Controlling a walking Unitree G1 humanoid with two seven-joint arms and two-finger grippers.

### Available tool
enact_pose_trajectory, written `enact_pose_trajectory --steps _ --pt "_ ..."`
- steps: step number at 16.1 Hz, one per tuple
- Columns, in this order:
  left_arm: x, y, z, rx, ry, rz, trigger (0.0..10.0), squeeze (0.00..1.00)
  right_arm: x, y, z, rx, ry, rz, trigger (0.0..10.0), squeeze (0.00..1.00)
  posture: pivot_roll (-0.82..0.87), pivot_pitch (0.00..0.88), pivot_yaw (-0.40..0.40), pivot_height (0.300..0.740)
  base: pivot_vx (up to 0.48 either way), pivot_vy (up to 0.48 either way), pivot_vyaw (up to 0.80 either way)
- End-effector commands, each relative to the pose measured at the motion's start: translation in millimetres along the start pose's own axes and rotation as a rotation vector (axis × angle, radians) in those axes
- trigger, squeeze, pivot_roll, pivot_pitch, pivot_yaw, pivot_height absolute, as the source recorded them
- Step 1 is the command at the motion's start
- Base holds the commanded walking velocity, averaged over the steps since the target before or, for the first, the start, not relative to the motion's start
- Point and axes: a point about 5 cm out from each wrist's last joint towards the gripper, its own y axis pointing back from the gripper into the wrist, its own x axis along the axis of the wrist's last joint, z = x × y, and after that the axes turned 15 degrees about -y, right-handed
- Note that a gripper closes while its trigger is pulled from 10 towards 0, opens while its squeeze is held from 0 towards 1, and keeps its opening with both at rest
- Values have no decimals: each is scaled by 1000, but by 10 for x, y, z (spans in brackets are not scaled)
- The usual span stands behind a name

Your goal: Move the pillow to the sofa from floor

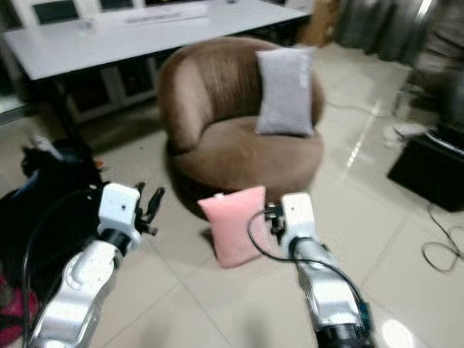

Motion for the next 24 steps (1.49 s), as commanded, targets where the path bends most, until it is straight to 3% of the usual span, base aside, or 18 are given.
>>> enact_pose_trajectory --steps 1,24 --pt "43 -23 14 0 6 14 10000 0 22 22 76 -20 19 7 10000 0 68 0 1 740 326 0 0" --pt "30 -32 -7 -3 10 4 10000 0 43 -29 75 -23 24 16 10000 0 74 0 4 740 321 0 0"
